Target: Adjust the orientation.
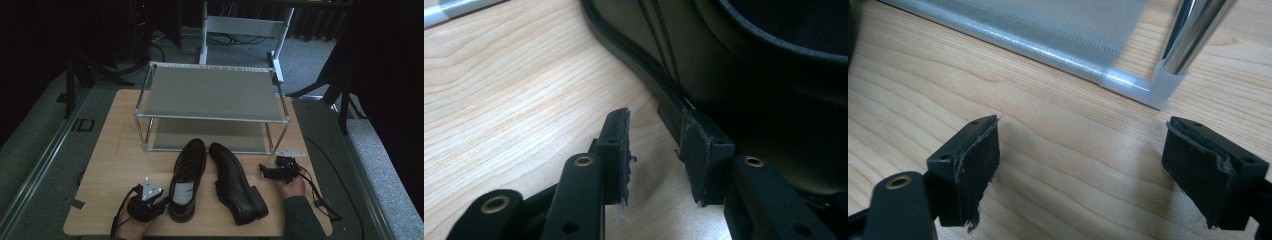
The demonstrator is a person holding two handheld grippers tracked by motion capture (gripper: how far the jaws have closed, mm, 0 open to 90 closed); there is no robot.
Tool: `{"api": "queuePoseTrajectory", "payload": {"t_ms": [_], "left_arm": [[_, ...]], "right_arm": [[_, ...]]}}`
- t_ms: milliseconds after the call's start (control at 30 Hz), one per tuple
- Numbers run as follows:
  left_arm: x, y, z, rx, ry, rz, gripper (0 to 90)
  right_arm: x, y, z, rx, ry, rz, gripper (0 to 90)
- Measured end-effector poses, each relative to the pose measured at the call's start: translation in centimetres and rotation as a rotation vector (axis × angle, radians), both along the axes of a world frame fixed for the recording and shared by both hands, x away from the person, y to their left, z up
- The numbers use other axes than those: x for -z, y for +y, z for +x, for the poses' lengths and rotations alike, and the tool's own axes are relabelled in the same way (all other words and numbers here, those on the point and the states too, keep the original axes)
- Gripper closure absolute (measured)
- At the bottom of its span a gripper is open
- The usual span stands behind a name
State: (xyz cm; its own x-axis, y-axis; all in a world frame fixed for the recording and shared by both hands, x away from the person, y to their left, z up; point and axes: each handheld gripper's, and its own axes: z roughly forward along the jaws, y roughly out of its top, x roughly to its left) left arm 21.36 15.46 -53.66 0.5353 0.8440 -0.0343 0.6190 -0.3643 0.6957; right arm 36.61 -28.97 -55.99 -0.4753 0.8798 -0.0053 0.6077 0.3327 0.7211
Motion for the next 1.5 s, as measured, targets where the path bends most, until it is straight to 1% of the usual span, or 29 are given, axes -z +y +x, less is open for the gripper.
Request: {"api": "queuePoseTrajectory", "payload": {"t_ms": [200,233,300,333,500,733,833,933,1133,1200,1267,1367,1433,1500], "left_arm": [[0.1,-0.5,-0.2,0.036,0.004,-0.017,67.2],[0.1,-0.5,-0.2,0.036,0.004,-0.017,67.2],[0.1,-1.1,-0.4,0.066,0.002,-0.022,67.2],[0.1,-1.1,-0.4,0.066,0.002,-0.022,67.2],[0.2,-2.1,-0.6,0.103,0.000,-0.033,67.2],[0.5,-3.5,-0.6,0.148,0.001,-0.068,66.7],[0.5,-4.0,-0.6,0.155,0.002,-0.074,66.1],[0.6,-4.1,-0.5,0.159,0.004,-0.080,65.8],[0.7,-4.7,-0.4,0.171,0.001,-0.094,65.4],[0.7,-4.8,-0.4,0.172,0.002,-0.098,65.1],[0.8,-4.8,-0.3,0.170,0.002,-0.101,63.9],[0.9,-4.7,-0.2,0.166,0.006,-0.114,62.8],[0.9,-4.6,-0.2,0.166,0.007,-0.116,62.4],[0.9,-4.6,-0.2,0.165,0.005,-0.116,61.7]], "right_arm": [[0.0,0.0,0.0,0.000,0.000,0.000,15.1],[0.0,0.0,0.0,0.000,0.000,0.000,15.1],[0.0,0.0,0.0,0.000,-0.001,0.000,15.1],[0.0,0.0,0.0,0.000,-0.001,0.000,15.1],[0.0,0.0,0.0,0.000,-0.001,0.000,15.1],[0.0,0.0,0.0,0.000,0.000,0.000,15.0],[0.0,0.1,0.1,-0.002,0.001,-0.001,13.6],[0.0,0.1,0.1,-0.009,0.004,-0.003,12.6],[0.0,0.4,0.0,0.020,0.003,-0.002,13.8],[-0.1,0.4,-0.1,0.029,0.005,-0.002,17.8],[-0.3,0.4,-0.3,0.034,0.006,-0.003,26.9],[-0.7,0.4,-0.5,0.039,0.021,-0.010,38.3],[-1.0,0.5,-0.9,0.027,0.020,0.002,40.4],[-1.7,0.8,-1.6,0.010,-0.001,0.006,40.8]]}}
